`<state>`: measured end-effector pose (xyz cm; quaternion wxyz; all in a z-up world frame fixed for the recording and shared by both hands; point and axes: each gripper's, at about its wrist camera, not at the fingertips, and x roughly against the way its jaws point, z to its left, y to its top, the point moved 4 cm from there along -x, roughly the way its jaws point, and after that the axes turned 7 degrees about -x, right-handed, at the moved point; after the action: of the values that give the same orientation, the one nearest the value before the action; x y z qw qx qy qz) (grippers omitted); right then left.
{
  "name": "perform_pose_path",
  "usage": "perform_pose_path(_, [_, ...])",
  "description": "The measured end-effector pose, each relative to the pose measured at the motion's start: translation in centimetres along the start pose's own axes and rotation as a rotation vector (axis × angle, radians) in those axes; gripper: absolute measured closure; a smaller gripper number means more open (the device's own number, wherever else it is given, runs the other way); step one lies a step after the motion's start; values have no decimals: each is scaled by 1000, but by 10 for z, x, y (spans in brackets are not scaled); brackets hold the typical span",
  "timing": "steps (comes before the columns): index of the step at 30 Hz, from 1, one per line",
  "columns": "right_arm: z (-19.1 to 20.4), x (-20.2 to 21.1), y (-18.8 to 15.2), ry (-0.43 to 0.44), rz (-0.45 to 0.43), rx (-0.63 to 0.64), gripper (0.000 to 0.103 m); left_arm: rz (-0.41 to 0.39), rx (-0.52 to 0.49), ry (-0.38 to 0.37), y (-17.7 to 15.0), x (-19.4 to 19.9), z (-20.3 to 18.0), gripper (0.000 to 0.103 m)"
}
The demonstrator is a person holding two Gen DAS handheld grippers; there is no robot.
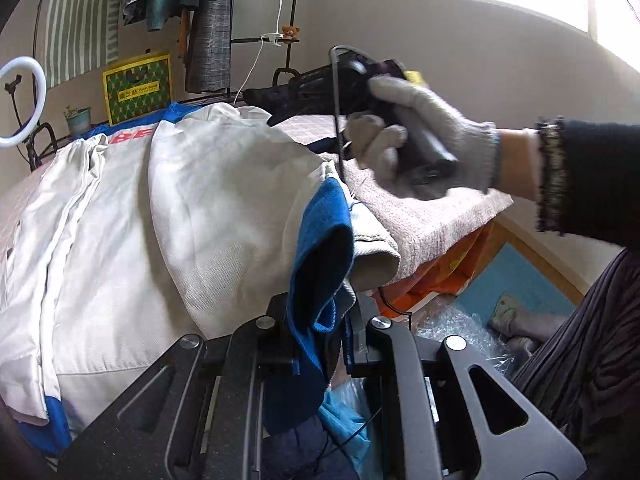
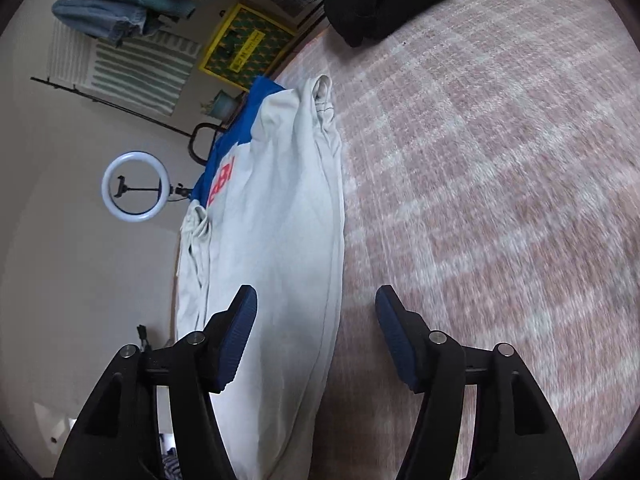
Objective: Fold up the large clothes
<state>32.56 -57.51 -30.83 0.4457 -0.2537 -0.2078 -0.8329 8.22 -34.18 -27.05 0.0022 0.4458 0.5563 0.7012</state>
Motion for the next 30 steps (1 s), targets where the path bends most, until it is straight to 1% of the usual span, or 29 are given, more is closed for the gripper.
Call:
perform_pose_path(1, [0,-7,4,-14,-2,5,41,-2,11,-4,0,0,0,90])
perform_pose_path(2, [1,-14,7,-14,-9,13,44,-2,20,-8,0,1,1,90])
perform_pose_path(3, [4,-16,10,-21,-26,20,50,-3,27,-10,-1,1,2,90])
perform_pose_path(4, [7,-18,14,-53,-39,30,77,-3,41,-13,-1,2,4,90])
perform_pose_path(5, [11,-23,15,-74,-24,39,99,-3,53,-17,-2,3,5,90])
perform_pose_path(6, [17,-27,15,-97,-12,51,98,-3,59,-19,-1,3,6,90])
perform_pose_path(8, [33,-28,11,-167,-41,113,100,-11,73,-23,-1,6,7,90])
perform_pose_path(11, [64,-26,6,-247,-73,207,100,-17,110,-37,-3,11,12,90])
perform_pose_path(15, [112,-20,-1,-329,-134,329,101,-24,181,-54,-6,19,21,90])
perform_pose_path(18, [146,-19,-13,-362,-164,430,101,-37,247,-64,-10,28,29,90])
perform_pose_path(22, [190,-44,-27,-379,-163,528,101,-58,334,-65,-18,42,45,90])
perform_pose_path(26, [227,-83,-48,-402,-128,645,101,-68,443,-58,-32,56,65,90])
perform_pose_path(28, [242,-110,-62,-424,-98,709,101,-66,474,-50,-38,59,73,90])
perform_pose_path(30, [250,-134,-72,-446,-73,747,101,-63,478,-39,-41,59,78,90])
